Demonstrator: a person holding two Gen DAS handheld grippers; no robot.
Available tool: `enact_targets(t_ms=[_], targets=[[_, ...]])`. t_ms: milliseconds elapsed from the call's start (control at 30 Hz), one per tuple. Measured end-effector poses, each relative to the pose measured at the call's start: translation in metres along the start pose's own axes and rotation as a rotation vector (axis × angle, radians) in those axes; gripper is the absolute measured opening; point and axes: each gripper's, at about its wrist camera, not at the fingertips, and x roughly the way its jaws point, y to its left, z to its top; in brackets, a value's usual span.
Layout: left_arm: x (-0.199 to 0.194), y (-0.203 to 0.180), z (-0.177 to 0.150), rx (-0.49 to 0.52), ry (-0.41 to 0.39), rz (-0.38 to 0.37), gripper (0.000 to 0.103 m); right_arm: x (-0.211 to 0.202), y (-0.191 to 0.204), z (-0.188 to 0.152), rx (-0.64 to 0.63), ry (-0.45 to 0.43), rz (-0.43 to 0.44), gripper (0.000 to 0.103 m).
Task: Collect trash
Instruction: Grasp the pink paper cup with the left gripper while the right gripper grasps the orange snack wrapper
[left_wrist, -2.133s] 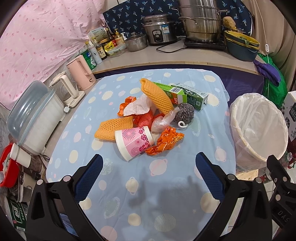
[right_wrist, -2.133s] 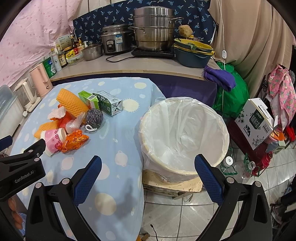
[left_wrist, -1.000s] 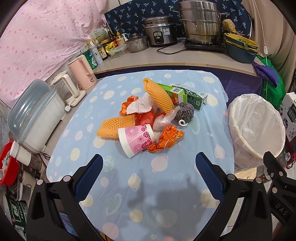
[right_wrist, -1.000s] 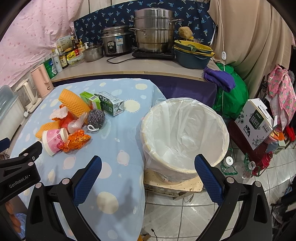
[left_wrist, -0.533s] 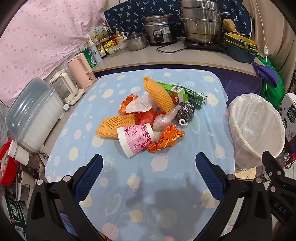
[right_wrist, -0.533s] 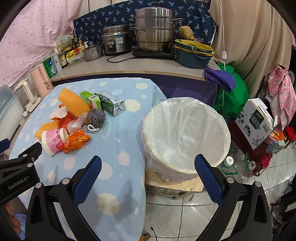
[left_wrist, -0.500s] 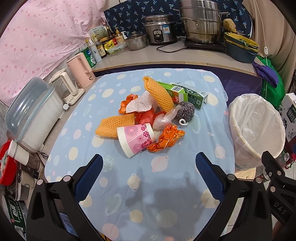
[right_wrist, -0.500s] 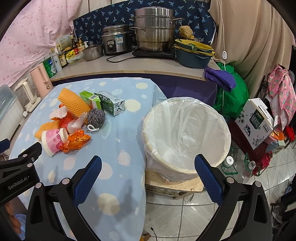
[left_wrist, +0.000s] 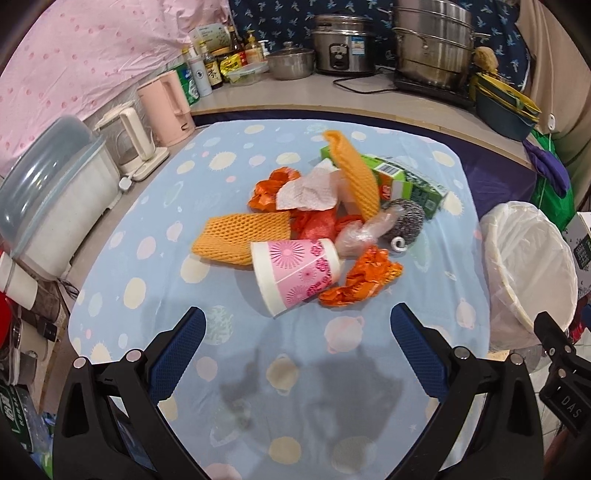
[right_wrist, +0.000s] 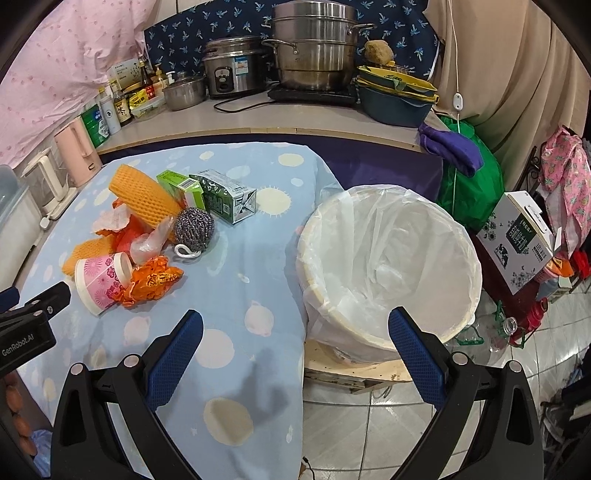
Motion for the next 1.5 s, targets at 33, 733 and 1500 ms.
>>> enact_targets(t_ms=[33, 733, 1500], targets=[[0.004, 0.004, 0.0, -0.007, 0.003, 0.003, 0.096, 0.004, 0.002, 0.001, 0.003, 0.001, 0.002, 0.096], [0.079, 0.082, -0.01, -0.122, 0.101, -0.053, 0.096, 0.056, 0.081, -0.012, -0.016, 0.028, 0.074, 0.095], [0.107, 0.085, 0.002, -0.142, 0.107, -0.159, 0.096, 0.105, 0.144, 0.002, -0.055, 0.074, 0.223, 0.051]])
